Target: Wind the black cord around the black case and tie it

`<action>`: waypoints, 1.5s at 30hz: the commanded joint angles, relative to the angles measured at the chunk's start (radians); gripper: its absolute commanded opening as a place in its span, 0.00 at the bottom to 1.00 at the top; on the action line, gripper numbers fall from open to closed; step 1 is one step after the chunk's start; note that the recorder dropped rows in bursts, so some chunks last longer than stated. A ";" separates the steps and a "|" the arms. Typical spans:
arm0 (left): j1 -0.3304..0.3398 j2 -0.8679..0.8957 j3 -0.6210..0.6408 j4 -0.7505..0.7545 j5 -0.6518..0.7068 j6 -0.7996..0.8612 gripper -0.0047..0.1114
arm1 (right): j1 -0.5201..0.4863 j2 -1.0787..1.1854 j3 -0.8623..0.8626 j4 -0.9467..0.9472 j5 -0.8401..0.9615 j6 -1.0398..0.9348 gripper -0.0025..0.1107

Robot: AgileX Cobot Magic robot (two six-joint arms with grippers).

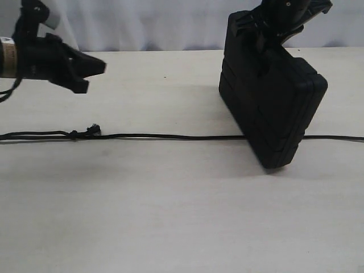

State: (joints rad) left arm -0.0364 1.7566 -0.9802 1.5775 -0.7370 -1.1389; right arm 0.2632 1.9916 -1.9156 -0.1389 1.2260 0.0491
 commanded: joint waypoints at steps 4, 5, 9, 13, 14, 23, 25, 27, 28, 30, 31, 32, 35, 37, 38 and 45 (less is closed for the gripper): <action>-0.278 0.107 -0.012 -0.313 0.034 0.328 0.04 | -0.007 -0.012 -0.003 -0.030 -0.005 -0.012 0.06; -0.313 0.120 -0.012 -0.372 0.054 0.392 0.04 | -0.007 -0.012 -0.003 -0.036 -0.005 -0.012 0.06; -0.419 0.163 -0.012 -0.684 -0.054 0.570 0.04 | -0.007 -0.012 -0.003 -0.040 -0.005 -0.012 0.06; -0.506 0.223 -0.012 -0.930 -0.281 0.677 0.04 | -0.007 -0.012 -0.003 -0.040 -0.005 -0.012 0.06; -0.530 0.236 -0.012 -0.972 -0.308 0.705 0.04 | -0.007 -0.012 -0.003 -0.040 -0.005 -0.012 0.06; -0.664 0.277 -0.090 -1.012 -0.392 0.802 0.04 | -0.007 -0.012 -0.003 -0.040 -0.005 -0.012 0.06; -0.684 0.277 -0.133 -1.008 -0.366 0.802 0.04 | -0.007 -0.012 -0.003 -0.038 -0.005 -0.012 0.06; -0.709 0.277 -0.195 -0.994 -0.248 0.802 0.04 | -0.007 -0.012 -0.003 -0.038 -0.005 -0.012 0.06; -0.721 0.279 -0.226 -0.981 -0.175 0.802 0.04 | -0.007 -0.012 -0.003 -0.038 -0.005 -0.012 0.06; -0.742 0.286 -0.278 -0.955 -0.078 0.802 0.04 | -0.007 -0.012 -0.003 -0.034 -0.005 -0.012 0.06; -0.744 0.299 -0.297 -0.944 -0.086 0.802 0.04 | -0.007 -0.012 -0.003 -0.032 -0.005 -0.012 0.06; -0.746 0.308 -0.305 -0.942 -0.101 0.802 0.04 | -0.007 -0.012 -0.003 -0.029 -0.005 -0.012 0.06; -0.746 0.341 -0.320 -0.955 -0.129 0.800 0.04 | -0.007 -0.012 -0.003 -0.029 -0.005 -0.012 0.06; -0.746 0.361 -0.322 -0.953 -0.134 0.800 0.04 | -0.007 -0.012 -0.003 -0.029 -0.005 -0.012 0.06; -0.746 0.371 -0.324 -0.950 -0.136 0.802 0.04 | -0.007 -0.012 -0.003 -0.029 -0.005 -0.012 0.06; -0.746 0.389 -0.326 -0.955 -0.187 0.802 0.04 | -0.007 -0.012 -0.003 -0.023 -0.005 -0.012 0.06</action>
State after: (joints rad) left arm -0.7796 2.1412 -1.3042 0.6204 -0.9175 -0.3363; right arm 0.2632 1.9916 -1.9156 -0.1412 1.2282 0.0452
